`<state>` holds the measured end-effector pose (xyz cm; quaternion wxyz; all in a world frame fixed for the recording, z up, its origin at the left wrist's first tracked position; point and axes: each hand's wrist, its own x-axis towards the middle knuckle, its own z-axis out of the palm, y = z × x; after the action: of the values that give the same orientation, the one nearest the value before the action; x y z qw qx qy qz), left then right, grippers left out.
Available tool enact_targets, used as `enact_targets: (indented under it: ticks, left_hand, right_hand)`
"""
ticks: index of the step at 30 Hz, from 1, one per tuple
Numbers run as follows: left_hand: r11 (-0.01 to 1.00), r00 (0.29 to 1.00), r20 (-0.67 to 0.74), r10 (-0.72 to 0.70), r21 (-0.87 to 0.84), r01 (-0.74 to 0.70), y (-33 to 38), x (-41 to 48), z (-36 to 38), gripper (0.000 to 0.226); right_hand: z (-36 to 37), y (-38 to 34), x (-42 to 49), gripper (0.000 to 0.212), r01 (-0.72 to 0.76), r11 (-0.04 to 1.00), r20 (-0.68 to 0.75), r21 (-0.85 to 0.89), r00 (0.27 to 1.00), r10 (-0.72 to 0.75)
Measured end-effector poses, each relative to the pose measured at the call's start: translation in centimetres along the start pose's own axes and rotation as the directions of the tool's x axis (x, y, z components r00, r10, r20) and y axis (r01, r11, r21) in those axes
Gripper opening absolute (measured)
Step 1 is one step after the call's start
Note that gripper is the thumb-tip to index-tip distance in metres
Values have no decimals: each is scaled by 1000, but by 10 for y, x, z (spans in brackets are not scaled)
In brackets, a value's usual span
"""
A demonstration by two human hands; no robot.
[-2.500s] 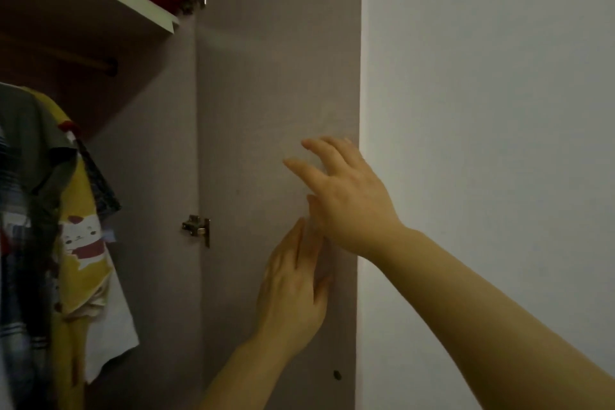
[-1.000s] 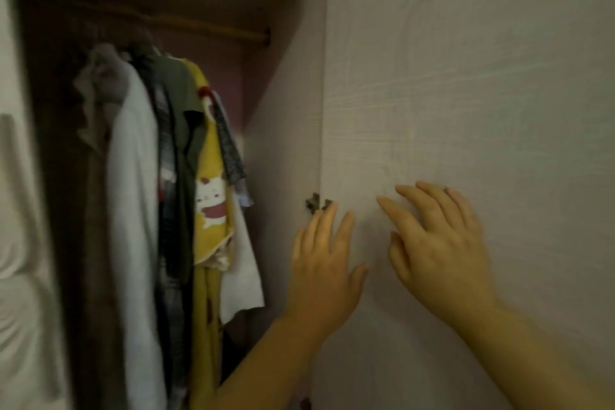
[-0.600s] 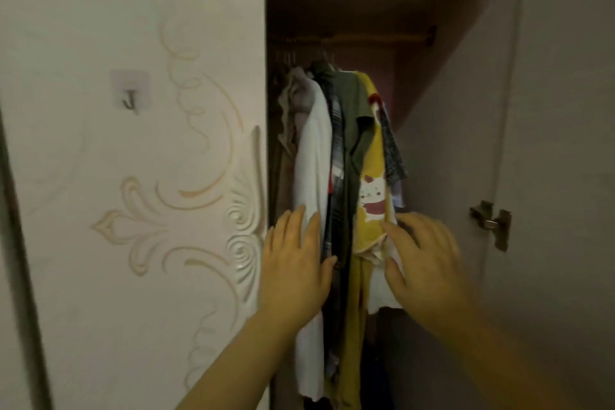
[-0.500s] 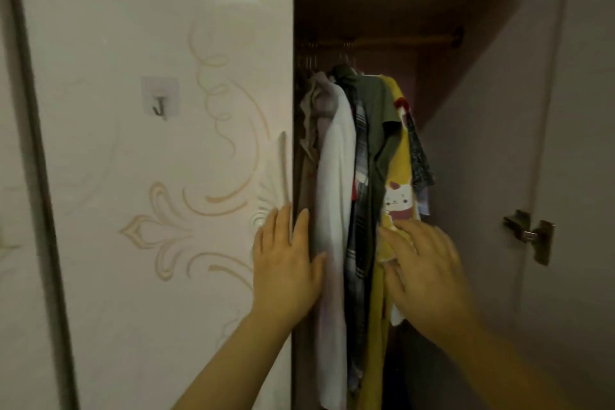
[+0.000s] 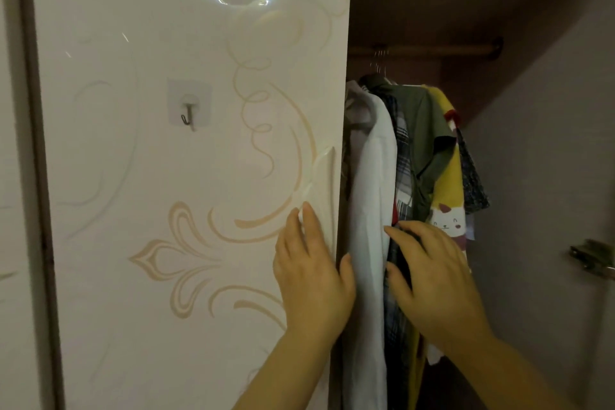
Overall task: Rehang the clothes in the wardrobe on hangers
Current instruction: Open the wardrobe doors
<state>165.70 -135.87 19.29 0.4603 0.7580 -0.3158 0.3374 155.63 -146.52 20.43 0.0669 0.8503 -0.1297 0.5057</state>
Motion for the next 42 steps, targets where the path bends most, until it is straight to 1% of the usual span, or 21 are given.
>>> enact_targets:
  ticks: [2, 5, 8, 11, 13, 16, 18, 22, 25, 27, 28, 30, 32, 33, 35, 37, 38, 39, 40, 42]
  left_hand:
    - [999, 999, 31, -17, -51, 18, -1, -3, -1, 89]
    - [995, 998, 63, 19, -95, -12, -4, -5, -5, 87]
    - [992, 997, 75, 22, -123, -12, -2, -6, -17, 86]
    - [994, 997, 73, 40, -104, -32, -2, -15, -32, 88]
    - [996, 996, 61, 67, -61, -63, -5, -24, -45, 90]
    - [995, 993, 66, 93, 20, -95, -6, -37, -70, 97]
    - [994, 993, 59, 102, 25, -103, -7, -46, -88, 100]
    - [995, 995, 42, 94, 28, -95, -8, -62, -126, 104]
    - [997, 996, 47, 81, 12, -82, -8, -73, -160, 98]
    - [997, 997, 35, 63, 40, -65, -7, -81, -185, 94]
    - [996, 998, 19, 67, 60, -68, -8, -85, -198, 93]
    - [995, 997, 11, 78, 68, -79, -9, -90, -214, 91]
    - [986, 997, -20, 75, 151, -71, -12, -100, -235, 88]
    - [972, 993, -55, 99, 219, -85, -14, -105, -246, 86]
    - [908, 968, -160, 193, 403, -115, -19, -115, -267, 83]
    - [828, 934, -244, 260, 555, -86, -24, -119, -286, 79]
    - [788, 920, -262, 293, 611, -77, -27, -120, -293, 76]
    - [745, 906, -266, 329, 663, -76, -30, -121, -300, 71]
    - [695, 896, -259, 362, 715, -74, -34, -122, -306, 67]
    - [600, 894, -237, 381, 799, -44, -45, -125, -319, 62]
  right_hand:
    - [1, 0, 0, 52, 0, 1000, 7, 18, 1000, 0]
    - [2, -3, 1, 51, 25, 998, 13, 57, 1000, -26]
    - [2, -6, 5, 51, 25, 986, 18, 162, 999, -29]
    - [2, -13, 12, 48, 86, 963, -4, 256, 996, -88]
    - [1, -20, 17, 52, 92, 920, 18, 382, 994, -107]
    - [-1, -36, 27, 54, 106, 806, 36, 583, 987, -155]
    - [-2, -50, 33, 55, 114, 717, 28, 688, 983, -183]
    - [-5, -82, 38, 58, 112, 490, 13, 864, 970, -244]
    - [-12, -112, 36, 57, 114, 308, -15, 945, 952, -306]
    - [-20, -133, 33, 55, 118, 205, -36, 972, 930, -366]
    - [-23, -146, 31, 58, 114, 169, -37, 979, 915, -401]
    - [-27, -162, 30, 64, 132, 161, -49, 978, 897, -440]
    - [-34, -185, 29, 61, 135, 128, -59, 983, 880, -470]
    - [-37, -198, 29, 60, 142, 100, -76, 985, 869, -489]
    - [-41, -225, 28, 63, 182, 59, -125, 982, 844, -521]
    - [-46, -253, 27, 78, 228, 67, -158, 971, 830, -535]
    - [-48, -267, 26, 85, 236, 67, -163, 970, 825, -542]
    - [-50, -280, 24, 86, 233, 58, -164, 971, 820, -549]
    - [-52, -294, 22, 81, 230, 41, -169, 972, 815, -555]
    - [-53, -319, 17, 60, 237, 21, -189, 971, 820, -541]
